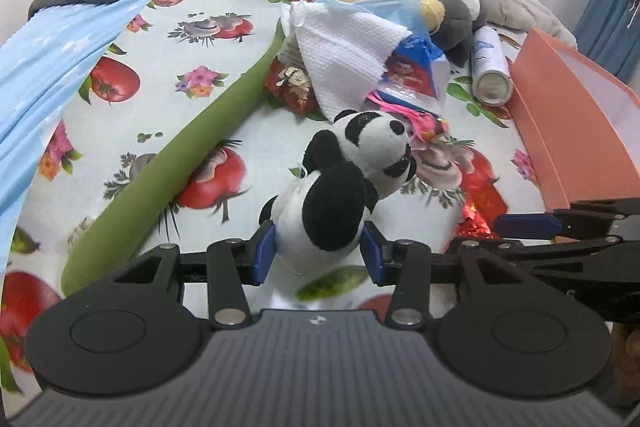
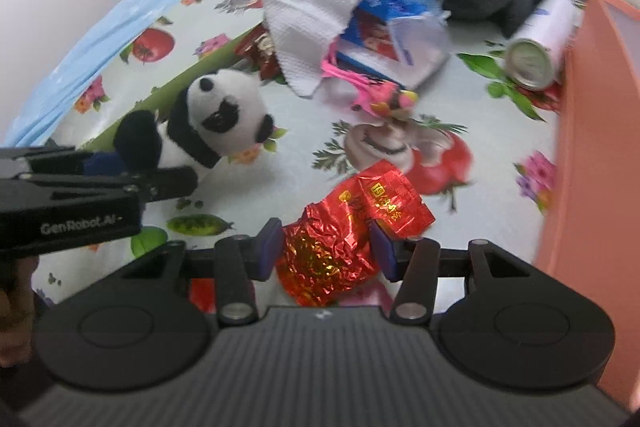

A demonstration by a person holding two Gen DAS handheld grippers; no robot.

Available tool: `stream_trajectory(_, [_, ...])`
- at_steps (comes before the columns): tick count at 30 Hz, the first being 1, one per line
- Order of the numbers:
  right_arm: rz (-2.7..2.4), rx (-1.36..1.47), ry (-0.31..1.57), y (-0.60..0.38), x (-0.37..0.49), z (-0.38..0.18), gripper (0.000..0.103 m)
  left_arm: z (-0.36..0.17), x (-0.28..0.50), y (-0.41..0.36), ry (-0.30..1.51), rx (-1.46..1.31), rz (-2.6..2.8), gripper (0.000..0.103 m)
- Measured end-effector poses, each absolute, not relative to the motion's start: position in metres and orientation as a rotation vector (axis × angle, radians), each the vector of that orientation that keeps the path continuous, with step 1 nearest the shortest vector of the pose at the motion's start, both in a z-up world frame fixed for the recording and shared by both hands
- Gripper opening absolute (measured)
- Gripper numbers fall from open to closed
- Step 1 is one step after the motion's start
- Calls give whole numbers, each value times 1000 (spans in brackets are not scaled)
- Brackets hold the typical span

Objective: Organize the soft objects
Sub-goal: 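Grasp the panda plush with the left tool while the right tool grasps the red foil packet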

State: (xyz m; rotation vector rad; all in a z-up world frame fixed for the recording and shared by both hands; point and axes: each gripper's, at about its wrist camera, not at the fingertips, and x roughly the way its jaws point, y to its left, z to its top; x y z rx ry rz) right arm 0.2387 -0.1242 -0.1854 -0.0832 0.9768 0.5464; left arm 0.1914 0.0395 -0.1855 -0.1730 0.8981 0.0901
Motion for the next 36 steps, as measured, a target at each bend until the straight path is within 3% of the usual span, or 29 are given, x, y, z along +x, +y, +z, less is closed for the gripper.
stream_trajectory(2, [514,-62,967,-130,236,-185,51,-184,186,35,902,-184,106,51])
stream_trajectory(5, [484,-43,954,-143,229,-184,60,-182,178,31,909,-220,114,51])
stream_trajectory(19, [593,-118,827,-131,204,-180,59,-164,151,41,898,-275,208,51])
stream_trajectory(27, [574,-210,882,-124,204,-213,59,-170,149,39,891,-306,163,51])
stream_trajectory(30, [543,-189,867,-127,200,-213,45,-171,148,39,889,-305,156,51])
stream_trajectory(36, [545,-165,870,-130,195,-202,42,-163,144,42,864,-327,157,51])
